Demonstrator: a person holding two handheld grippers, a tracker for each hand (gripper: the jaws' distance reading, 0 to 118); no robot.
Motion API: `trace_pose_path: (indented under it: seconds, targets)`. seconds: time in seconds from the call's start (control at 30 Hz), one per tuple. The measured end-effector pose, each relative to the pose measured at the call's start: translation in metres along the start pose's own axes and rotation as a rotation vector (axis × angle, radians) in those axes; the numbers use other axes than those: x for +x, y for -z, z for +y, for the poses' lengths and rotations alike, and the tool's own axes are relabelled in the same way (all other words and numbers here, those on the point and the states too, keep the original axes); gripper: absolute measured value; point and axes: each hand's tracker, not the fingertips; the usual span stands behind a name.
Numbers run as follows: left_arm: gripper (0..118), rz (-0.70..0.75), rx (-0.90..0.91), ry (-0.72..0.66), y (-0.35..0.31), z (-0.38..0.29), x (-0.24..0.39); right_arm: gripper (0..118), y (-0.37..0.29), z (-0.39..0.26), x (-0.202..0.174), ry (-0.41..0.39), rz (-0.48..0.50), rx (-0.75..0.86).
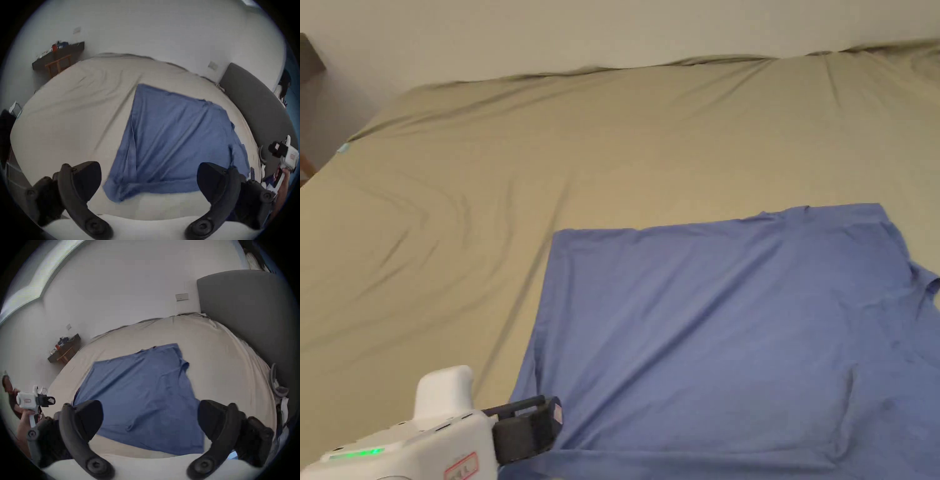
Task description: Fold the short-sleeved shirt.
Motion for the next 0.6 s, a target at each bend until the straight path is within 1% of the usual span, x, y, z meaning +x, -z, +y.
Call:
trace_pose_path:
  seconds: [0.03, 0.07, 0.1, 0.13, 0.2, 0.27, 0.3, 0.33, 0.37, 0.4, 0.43, 0.47, 0.57, 0.6]
  targets:
    - [91, -0.053, -0.020, -0.028, 0.003, -0.006, -0.003, 65, 0.010, -0.009, -0.006, -0.016, -0.014, -0.005]
    - [55, -0.078, -0.056, -0.051, 0.002, -0.015, 0.002, 17, 0.017, -0.013, -0.014, -0.039, -0.030, -0.017]
    - [8, -0.078, -0.086, -0.065, 0.005, -0.020, 0.002, 4, 0.024, -0.016, -0.019, -0.053, -0.033, -0.053]
    - [5, -0.059, -0.086, -0.047, 0.008, -0.024, 0.001, 4, 0.029, -0.020, -0.024, -0.060, -0.019, -0.085]
    - [5, -0.027, -0.102, 0.002, 0.012, -0.026, -0.001, 4, 0.033, -0.022, -0.029, -0.071, 0.065, -0.117]
    - [5, 0.015, -0.090, 0.010, 0.014, -0.022, -0.009, 4, 0.031, -0.021, -0.032, -0.073, 0.057, -0.096]
    - [14, 0.025, -0.087, 0.006, 0.015, -0.020, -0.014, 4, 0.028, -0.019, -0.032, -0.083, 0.062, -0.092]
    - [59, 0.050, -0.091, 0.021, 0.019, -0.018, -0.022, 4, 0.027, -0.017, -0.030, -0.089, 0.066, -0.091]
    - [80, 0.135, -0.104, 0.060, 0.022, -0.017, -0.025, 4, 0.027, -0.015, -0.029, -0.090, 0.061, -0.089]
    - [100, 0.188, -0.110, 0.090, 0.028, -0.017, -0.027, 4, 0.027, -0.015, -0.025, -0.087, 0.057, -0.087]
    - [100, 0.196, -0.157, 0.109, 0.037, -0.019, -0.032, 4, 0.027, -0.013, -0.022, -0.083, 0.052, -0.087]
    - [118, 0.167, -0.101, 0.091, 0.048, -0.021, -0.038, 4, 0.027, -0.013, -0.017, -0.072, 0.042, -0.087]
    - [118, 0.166, -0.194, 0.107, 0.091, -0.029, -0.040, 4, 0.028, -0.013, -0.004, -0.033, 0.024, -0.098]
    - [118, 0.166, -0.206, 0.114, 0.063, -0.024, -0.032, 4, 0.028, -0.014, 0.000, -0.021, 0.020, -0.101]
